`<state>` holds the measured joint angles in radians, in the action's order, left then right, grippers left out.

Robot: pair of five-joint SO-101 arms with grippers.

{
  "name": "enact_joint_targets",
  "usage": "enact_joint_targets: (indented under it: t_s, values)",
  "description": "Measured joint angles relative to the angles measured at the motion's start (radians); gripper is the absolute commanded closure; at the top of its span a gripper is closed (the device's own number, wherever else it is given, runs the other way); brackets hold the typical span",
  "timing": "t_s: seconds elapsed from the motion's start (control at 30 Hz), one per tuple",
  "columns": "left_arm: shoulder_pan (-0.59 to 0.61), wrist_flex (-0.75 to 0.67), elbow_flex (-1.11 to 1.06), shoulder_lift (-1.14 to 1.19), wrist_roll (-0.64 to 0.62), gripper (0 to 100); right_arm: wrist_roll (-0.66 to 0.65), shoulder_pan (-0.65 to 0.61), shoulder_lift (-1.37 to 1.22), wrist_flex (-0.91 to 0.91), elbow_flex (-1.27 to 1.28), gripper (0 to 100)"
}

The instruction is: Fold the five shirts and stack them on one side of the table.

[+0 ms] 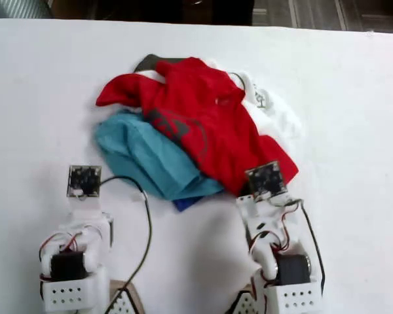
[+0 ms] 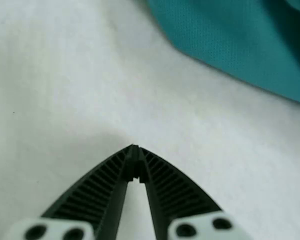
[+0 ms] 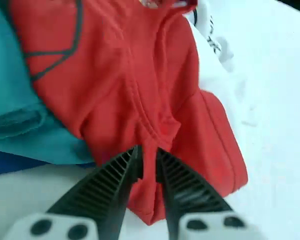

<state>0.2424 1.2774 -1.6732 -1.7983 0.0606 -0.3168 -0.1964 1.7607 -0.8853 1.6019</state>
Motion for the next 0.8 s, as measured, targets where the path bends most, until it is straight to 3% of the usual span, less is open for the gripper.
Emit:
enact_joint_targets:
  t_s: [0.23,0.47,0.8]
  values:
    - [0.000,0.000,0.000,0.000,0.000,97,-0.012,-0.150,0.000,-0.086,-0.198,83.6]
    - [0.000,0.000,0.000,0.000,0.000,97,-0.012,-0.181,-0.035,-0.144,-0.497,83.4]
    - [0.000,0.000,0.000,0.000,0.000,97,-0.012,-0.184,-0.652,-0.410,-1.145,83.3]
